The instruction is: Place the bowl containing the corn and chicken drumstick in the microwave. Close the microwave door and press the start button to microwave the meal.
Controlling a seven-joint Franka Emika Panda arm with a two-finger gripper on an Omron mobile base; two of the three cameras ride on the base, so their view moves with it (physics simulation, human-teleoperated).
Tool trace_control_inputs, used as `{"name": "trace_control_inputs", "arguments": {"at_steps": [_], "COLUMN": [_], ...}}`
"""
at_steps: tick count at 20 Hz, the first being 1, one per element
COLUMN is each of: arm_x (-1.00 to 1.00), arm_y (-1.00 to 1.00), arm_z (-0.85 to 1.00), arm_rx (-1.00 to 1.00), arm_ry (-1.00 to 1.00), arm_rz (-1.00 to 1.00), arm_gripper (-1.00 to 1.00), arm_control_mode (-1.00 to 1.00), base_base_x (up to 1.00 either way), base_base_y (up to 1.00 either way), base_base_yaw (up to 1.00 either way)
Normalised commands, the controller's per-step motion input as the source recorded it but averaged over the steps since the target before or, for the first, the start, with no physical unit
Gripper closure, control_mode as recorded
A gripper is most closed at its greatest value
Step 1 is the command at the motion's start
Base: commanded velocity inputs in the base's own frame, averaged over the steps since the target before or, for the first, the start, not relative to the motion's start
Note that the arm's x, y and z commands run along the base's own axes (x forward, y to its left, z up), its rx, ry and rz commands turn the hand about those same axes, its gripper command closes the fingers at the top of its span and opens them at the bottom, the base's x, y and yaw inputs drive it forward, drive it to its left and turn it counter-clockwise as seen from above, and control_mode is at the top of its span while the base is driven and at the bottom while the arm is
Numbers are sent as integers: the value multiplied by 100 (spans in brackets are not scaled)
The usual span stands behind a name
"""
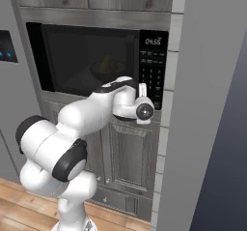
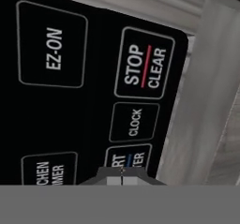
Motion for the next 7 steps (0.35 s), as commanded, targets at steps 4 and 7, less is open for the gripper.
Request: {"name": "trace_control_inputs", "arguments": {"at_steps": [4, 7], "arm_x": [48, 55], "arm_y": [-9, -9], "arm_z": [-6, -9], "arm_rx": [1, 2], "arm_ry": [-1, 0], "arm_rz": [0, 0], "arm_gripper": [100, 100], "arm_control_mode": [-100, -100], "base_base_x": [0, 0], "base_base_y": [0, 0], "base_base_yaw": [0, 0]}}
